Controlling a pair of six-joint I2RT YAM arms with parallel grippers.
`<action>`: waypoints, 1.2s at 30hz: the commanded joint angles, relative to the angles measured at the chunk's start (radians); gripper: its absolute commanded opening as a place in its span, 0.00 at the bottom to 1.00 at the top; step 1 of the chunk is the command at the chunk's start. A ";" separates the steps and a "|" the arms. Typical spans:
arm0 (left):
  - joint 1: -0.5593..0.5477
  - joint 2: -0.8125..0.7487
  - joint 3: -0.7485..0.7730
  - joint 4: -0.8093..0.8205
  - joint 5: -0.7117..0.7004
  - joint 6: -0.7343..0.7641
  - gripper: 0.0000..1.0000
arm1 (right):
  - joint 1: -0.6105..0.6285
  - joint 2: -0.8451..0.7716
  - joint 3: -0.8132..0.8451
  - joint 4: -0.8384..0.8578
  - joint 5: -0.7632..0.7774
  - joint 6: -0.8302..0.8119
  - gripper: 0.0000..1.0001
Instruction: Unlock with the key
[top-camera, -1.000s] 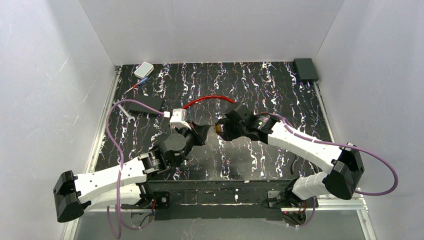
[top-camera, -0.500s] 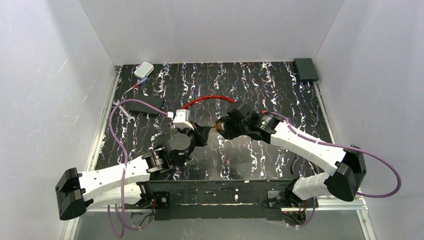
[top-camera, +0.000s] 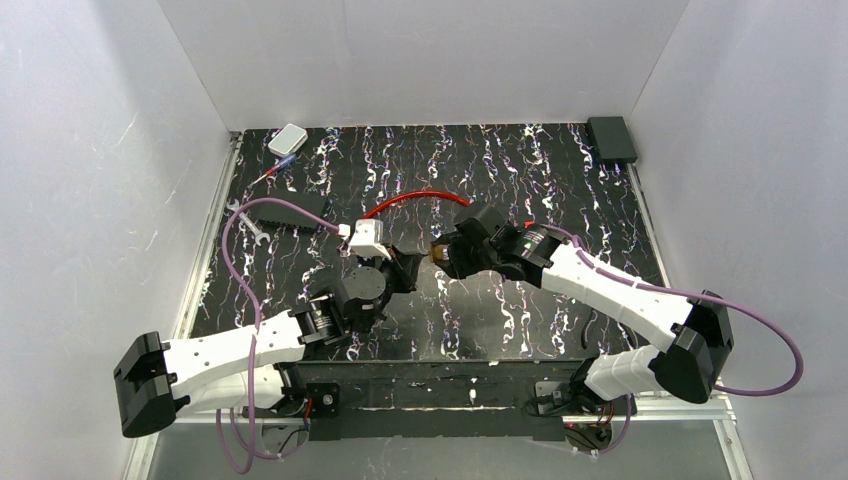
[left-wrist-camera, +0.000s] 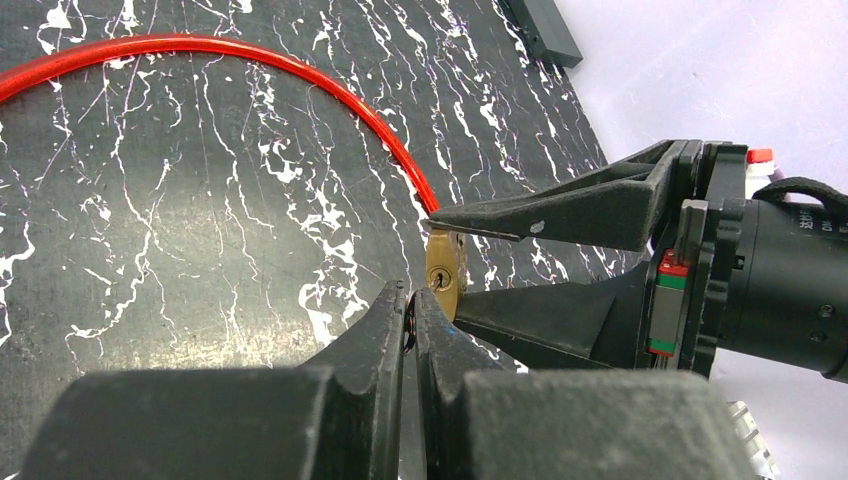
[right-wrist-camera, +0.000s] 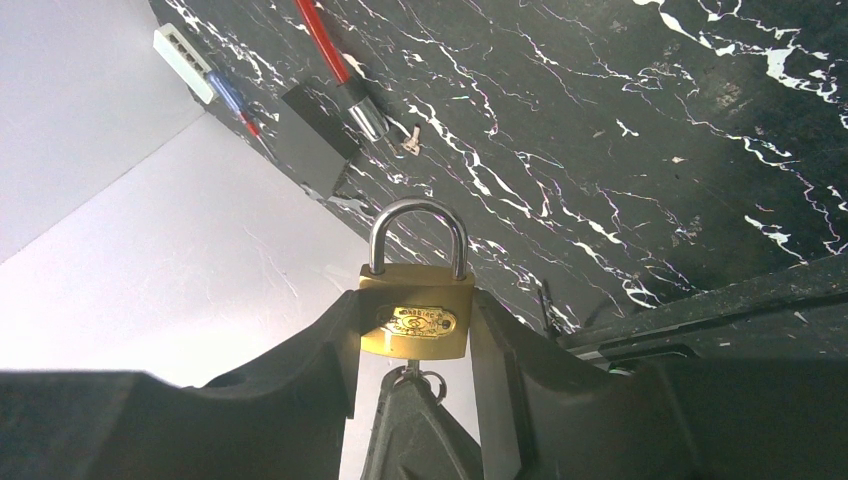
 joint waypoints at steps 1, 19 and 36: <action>-0.005 0.011 0.025 0.011 -0.044 0.007 0.00 | -0.003 -0.028 0.025 0.032 0.000 0.240 0.01; -0.005 0.023 0.023 0.025 -0.074 0.009 0.00 | -0.003 -0.007 0.048 0.037 -0.040 0.233 0.01; -0.005 0.070 0.014 0.049 -0.043 -0.139 0.00 | -0.002 -0.016 0.034 0.092 -0.053 0.231 0.01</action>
